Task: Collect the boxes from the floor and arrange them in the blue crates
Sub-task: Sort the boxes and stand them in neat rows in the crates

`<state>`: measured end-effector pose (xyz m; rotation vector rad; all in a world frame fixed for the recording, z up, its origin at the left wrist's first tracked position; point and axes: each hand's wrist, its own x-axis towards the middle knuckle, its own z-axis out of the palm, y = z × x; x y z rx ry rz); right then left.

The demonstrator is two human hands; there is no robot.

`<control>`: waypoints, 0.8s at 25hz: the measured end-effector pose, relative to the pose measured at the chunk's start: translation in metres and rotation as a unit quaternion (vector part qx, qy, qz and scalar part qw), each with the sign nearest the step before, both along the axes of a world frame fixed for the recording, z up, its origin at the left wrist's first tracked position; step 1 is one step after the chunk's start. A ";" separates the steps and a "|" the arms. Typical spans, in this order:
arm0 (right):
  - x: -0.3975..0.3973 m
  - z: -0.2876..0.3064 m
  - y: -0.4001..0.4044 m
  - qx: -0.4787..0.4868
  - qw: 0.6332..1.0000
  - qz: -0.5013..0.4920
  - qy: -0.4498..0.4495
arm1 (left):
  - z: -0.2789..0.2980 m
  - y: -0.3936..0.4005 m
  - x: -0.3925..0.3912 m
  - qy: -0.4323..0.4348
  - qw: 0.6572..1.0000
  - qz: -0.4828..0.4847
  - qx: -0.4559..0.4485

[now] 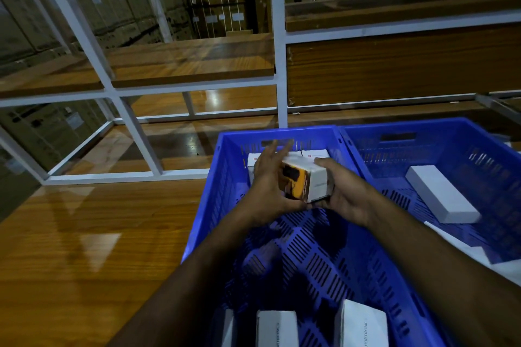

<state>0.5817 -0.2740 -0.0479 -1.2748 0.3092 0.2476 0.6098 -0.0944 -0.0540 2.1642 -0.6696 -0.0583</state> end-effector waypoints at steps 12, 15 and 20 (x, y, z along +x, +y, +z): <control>0.003 -0.003 0.001 -0.023 0.989 -0.023 -0.146 | -0.001 0.010 0.006 0.152 0.968 -0.006 -0.199; 0.003 -0.006 0.003 -0.079 0.974 -0.016 -0.210 | -0.002 0.005 0.003 0.181 0.958 0.010 -0.220; -0.001 -0.004 0.006 -0.199 0.936 0.030 -0.290 | 0.003 0.001 0.004 0.251 0.923 0.022 -0.291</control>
